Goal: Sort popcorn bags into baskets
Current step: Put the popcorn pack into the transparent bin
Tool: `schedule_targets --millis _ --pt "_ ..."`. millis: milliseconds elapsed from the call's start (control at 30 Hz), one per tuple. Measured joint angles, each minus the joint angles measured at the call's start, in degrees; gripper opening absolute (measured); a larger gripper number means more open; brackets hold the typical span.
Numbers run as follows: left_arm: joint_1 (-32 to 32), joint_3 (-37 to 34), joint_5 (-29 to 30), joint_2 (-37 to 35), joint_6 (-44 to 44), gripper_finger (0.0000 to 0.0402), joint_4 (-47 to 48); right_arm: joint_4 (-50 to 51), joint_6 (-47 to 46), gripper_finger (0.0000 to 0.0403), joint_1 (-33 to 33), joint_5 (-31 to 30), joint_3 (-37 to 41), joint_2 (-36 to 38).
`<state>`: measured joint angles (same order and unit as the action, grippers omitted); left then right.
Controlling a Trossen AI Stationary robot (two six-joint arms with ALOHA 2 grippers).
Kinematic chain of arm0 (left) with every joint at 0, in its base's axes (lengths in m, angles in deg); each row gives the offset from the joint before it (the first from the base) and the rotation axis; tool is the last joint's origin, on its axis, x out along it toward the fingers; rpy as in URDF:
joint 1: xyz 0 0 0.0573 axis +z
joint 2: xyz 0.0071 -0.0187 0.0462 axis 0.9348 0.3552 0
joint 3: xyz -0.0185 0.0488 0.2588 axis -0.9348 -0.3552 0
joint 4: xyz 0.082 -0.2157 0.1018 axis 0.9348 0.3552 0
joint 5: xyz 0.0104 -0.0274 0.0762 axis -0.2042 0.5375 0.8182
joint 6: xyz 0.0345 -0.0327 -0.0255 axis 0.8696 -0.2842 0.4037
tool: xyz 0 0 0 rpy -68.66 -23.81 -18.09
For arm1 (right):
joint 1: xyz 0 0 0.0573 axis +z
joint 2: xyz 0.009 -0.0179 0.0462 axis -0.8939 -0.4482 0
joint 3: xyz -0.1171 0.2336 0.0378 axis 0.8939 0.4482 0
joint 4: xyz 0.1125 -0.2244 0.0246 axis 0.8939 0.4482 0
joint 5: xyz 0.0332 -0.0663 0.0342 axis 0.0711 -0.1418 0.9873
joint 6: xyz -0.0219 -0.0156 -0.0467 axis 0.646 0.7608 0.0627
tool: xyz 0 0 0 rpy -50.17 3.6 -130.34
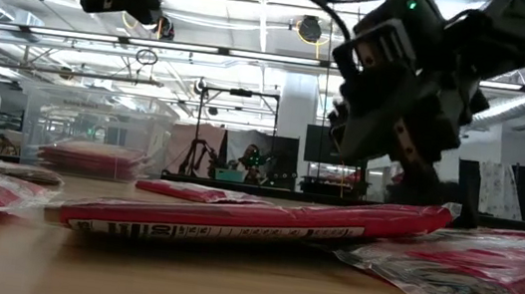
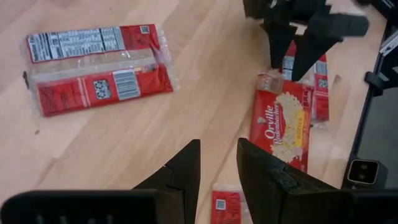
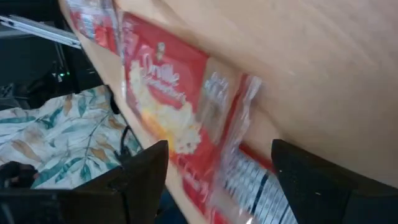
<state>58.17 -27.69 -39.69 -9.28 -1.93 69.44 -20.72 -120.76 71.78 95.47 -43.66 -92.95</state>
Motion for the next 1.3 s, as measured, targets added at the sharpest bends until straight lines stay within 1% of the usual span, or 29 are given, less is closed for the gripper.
schedule_targets --millis 133,200,300,367,433,600,633,667,833,933,1100,1167,1300 --pt "0.44 0.0 0.42 0.0 1.14 0.0108 0.06 -6.65 -0.19 0.0276 0.76 0.03 -0.3 -3.37" --pt "0.71 0.0 0.4 0.0 1.3 0.0108 0.07 -8.1 0.32 0.0273 1.18 -0.2 -1.12 -4.58" --pt "0.94 0.0 0.42 0.0 1.26 0.0108 0.07 -8.15 1.04 0.0248 1.51 -0.75 -2.22 -5.93" --pt "0.94 0.0 0.44 0.0 1.31 0.0108 0.1 -8.13 1.04 0.0216 1.49 -2.11 -2.49 -6.42" --pt "0.94 0.0 0.43 0.0 1.29 0.0108 0.33 -8.11 1.12 0.0175 1.49 -3.52 -2.51 -6.48" --pt "0.93 0.0 0.45 0.0 0.79 0.0108 0.42 -9.19 3.93 0.0047 1.05 -4.48 -2.4 -6.57" --pt "0.94 0.0 0.45 0.0 0.53 0.0108 0.42 -9.41 4.61 0.0025 0.87 -4.46 -2.4 -6.6" --pt "0.94 0.0 0.45 0.0 0.32 0.0108 0.42 -9.58 5.56 0.0013 0.68 -4.47 -2.38 -6.61" --pt "0.94 0.0 0.89 0.0 -0.62 0.0108 0.38 -11.13 7.87 0.0006 -0.58 -4.33 -2.28 -6.47" --pt "0.94 0.0 1.47 0.0 -1.52 0.0108 0.1 -11.29 11.11 0.0002 -1.56 -4.85 -2.15 -5.44" --pt "0.72 -0.05 1.52 0.04 -0.35 0.0108 -3.44 -10.7 16.97 0.0001 -3.23 -5.1 -2.1 -2.95" --pt "0.72 -1.44 1.29 0.04 1.71 0.0109 -8.29 -10.52 20.16 0.0001 -3.8 -5.75 -2.12 -2.45" --pt "0.79 -8.1 -1.17 0.13 3.17 0.0109 -21.55 -12.46 28.46 0.0 -4.6 -6.51 -2.12 -1.53"
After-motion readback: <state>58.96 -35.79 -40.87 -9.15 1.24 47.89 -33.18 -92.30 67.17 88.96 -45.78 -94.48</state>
